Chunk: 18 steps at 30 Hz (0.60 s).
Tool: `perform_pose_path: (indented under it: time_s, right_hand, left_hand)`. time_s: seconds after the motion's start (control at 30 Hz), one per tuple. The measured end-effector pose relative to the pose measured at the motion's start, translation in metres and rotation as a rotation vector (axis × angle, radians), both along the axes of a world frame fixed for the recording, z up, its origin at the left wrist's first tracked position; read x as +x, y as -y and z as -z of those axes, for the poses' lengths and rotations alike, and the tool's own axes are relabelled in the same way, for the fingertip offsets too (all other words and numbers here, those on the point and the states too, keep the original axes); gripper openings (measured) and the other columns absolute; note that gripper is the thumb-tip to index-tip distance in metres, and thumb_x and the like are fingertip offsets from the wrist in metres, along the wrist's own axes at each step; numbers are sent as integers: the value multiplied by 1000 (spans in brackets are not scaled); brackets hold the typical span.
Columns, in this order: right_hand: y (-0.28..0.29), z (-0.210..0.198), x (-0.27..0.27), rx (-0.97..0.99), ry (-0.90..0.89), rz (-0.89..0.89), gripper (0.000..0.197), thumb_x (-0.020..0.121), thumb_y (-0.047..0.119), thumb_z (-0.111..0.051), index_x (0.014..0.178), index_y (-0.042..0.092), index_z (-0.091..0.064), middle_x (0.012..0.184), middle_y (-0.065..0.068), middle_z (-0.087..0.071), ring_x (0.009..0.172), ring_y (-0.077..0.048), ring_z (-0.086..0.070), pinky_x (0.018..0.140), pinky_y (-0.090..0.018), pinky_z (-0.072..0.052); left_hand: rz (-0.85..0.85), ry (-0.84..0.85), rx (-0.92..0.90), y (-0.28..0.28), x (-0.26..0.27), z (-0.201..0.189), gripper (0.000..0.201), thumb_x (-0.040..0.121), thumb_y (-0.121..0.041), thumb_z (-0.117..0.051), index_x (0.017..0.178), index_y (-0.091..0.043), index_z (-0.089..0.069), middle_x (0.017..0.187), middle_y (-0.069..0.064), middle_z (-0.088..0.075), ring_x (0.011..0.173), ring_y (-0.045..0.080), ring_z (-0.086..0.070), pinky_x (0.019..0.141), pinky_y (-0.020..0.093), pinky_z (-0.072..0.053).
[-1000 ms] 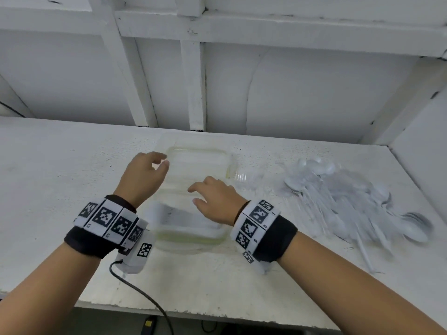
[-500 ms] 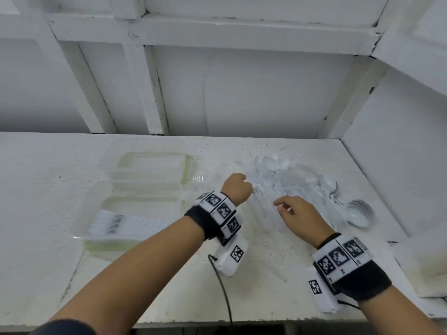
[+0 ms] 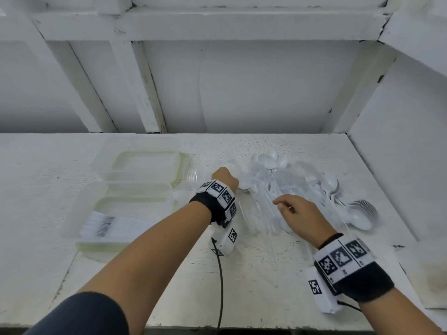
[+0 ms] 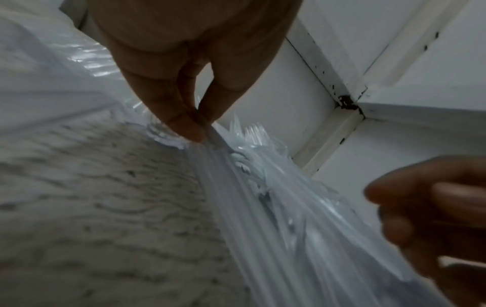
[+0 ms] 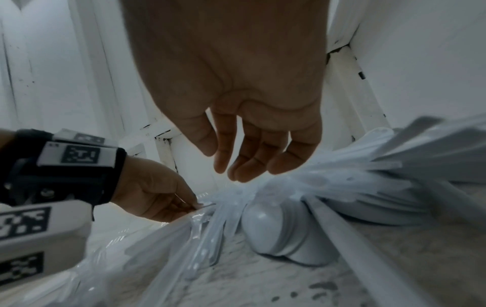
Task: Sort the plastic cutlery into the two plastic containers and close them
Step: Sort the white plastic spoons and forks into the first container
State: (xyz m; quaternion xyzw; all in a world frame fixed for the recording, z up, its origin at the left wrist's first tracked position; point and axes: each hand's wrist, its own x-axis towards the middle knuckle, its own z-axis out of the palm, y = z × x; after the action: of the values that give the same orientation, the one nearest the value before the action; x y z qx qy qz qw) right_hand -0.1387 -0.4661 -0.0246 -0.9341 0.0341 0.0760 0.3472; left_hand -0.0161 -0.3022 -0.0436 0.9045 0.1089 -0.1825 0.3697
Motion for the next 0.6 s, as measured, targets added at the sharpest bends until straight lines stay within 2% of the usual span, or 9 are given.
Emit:
perform_pose_path:
  time_s: [0.03,0.1,0.17,0.27,0.33,0.4,0.47,0.53,0.6]
  right_hand:
    - [-2,0,3,-18,11,-9,25,97,19,-45,116,16,-60,111,-2,-59,97,-13,-55,82,-17,-37]
    - [-7,2,10,-74,55,-37,27,96,20,-45,119,17,-59,113,-5,-55,106,-18,-52,87,-21,-38]
    - [-16,1,17,-172,71,-83,32,96,26,-45,126,22,-54,121,-6,-51,116,-23,-45,95,-29,-39]
    - [-33,-3,24,-389,19,-181,41,96,39,-42,136,34,-41,130,0,-43,122,-23,-37,99,-36,-33]
    - [-41,-4,29,-483,9,-232,42,96,42,-39,138,36,-38,132,1,-44,124,-23,-35,99,-38,-31]
    - [-47,-2,32,-515,-13,-254,39,96,41,-40,134,33,-43,131,2,-48,124,-23,-37,100,-40,-31]
    - [-50,0,32,-519,-45,-271,31,96,37,-41,124,31,-52,125,3,-53,121,-22,-40,99,-42,-31]
    - [-53,0,31,-517,-56,-291,25,96,36,-42,116,30,-57,118,4,-55,118,-21,-43,98,-42,-31]
    - [-55,0,30,-512,-54,-308,22,96,35,-43,110,30,-59,113,3,-56,114,-21,-44,96,-42,-32]
  left_hand:
    - [-14,7,-22,-3,-2,0,32,83,1,-50,54,-7,-42,60,7,-50,60,23,-55,55,25,-46]
    - [-37,22,-87,-11,-7,-2,27,83,1,-52,57,-6,-47,70,16,-60,77,32,-65,73,35,-56]
    - [-48,26,-134,-18,-13,-7,23,83,1,-54,62,-6,-50,79,21,-64,89,36,-67,83,46,-55]
    - [-59,69,-170,-30,-21,-19,24,85,-1,-53,62,-5,-52,63,13,-59,78,34,-68,80,47,-56]
    - [-37,118,-138,-37,-27,-26,27,88,-4,-52,61,-8,-54,62,11,-61,74,31,-67,79,44,-57]
    - [2,176,-87,-45,-32,-35,29,89,-7,-50,61,-9,-57,66,15,-64,75,32,-68,78,41,-57]
    - [26,216,-68,-52,-37,-42,24,91,-10,-48,75,-3,-64,72,17,-65,68,29,-66,77,38,-57]
    - [27,251,-76,-59,-39,-46,20,92,-12,-49,85,-3,-64,74,13,-64,61,24,-62,76,39,-57]
    - [-3,276,-106,-66,-40,-48,16,93,-15,-51,85,-4,-60,69,5,-59,62,23,-61,77,42,-57]
